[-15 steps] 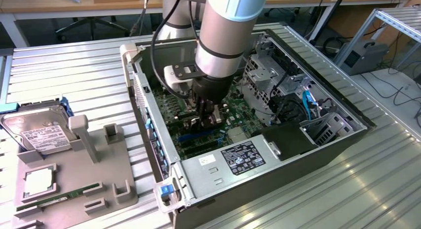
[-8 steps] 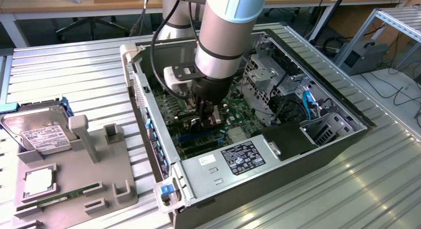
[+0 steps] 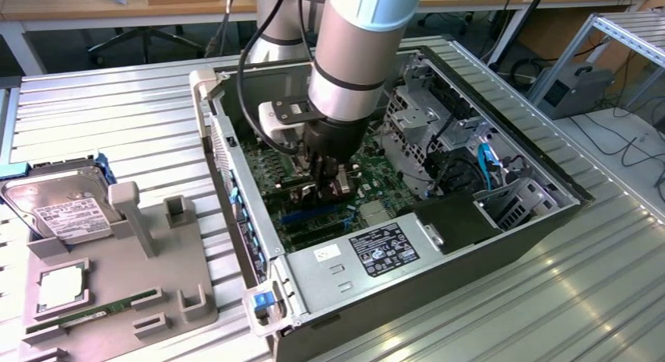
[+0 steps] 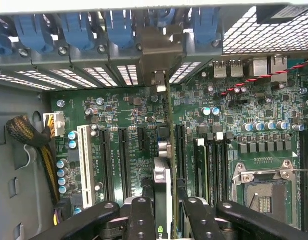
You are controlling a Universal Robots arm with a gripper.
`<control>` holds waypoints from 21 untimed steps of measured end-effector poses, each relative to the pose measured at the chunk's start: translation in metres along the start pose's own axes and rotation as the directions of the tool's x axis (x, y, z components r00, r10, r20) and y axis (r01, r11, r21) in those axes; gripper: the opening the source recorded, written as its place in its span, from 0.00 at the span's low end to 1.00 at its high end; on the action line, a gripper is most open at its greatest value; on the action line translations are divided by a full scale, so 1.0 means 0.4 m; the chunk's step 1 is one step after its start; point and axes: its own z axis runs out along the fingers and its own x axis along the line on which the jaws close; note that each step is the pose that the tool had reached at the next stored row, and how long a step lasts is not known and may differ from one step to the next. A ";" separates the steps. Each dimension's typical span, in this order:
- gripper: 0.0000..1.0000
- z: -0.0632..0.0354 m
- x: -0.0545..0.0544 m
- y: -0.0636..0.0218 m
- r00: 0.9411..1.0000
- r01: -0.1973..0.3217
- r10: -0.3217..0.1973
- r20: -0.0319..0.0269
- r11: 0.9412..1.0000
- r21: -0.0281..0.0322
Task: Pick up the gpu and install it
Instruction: 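Insert the gpu into the slot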
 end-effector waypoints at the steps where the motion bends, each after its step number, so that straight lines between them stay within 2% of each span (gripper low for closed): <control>1: 0.27 0.000 0.000 0.000 1.000 0.000 0.000 -0.004 1.000 0.000; 4: 0.27 0.000 0.000 0.000 1.000 0.000 0.000 -0.013 1.000 0.001; 21: 0.27 0.005 0.000 0.000 1.000 0.003 -0.003 -0.013 1.000 0.001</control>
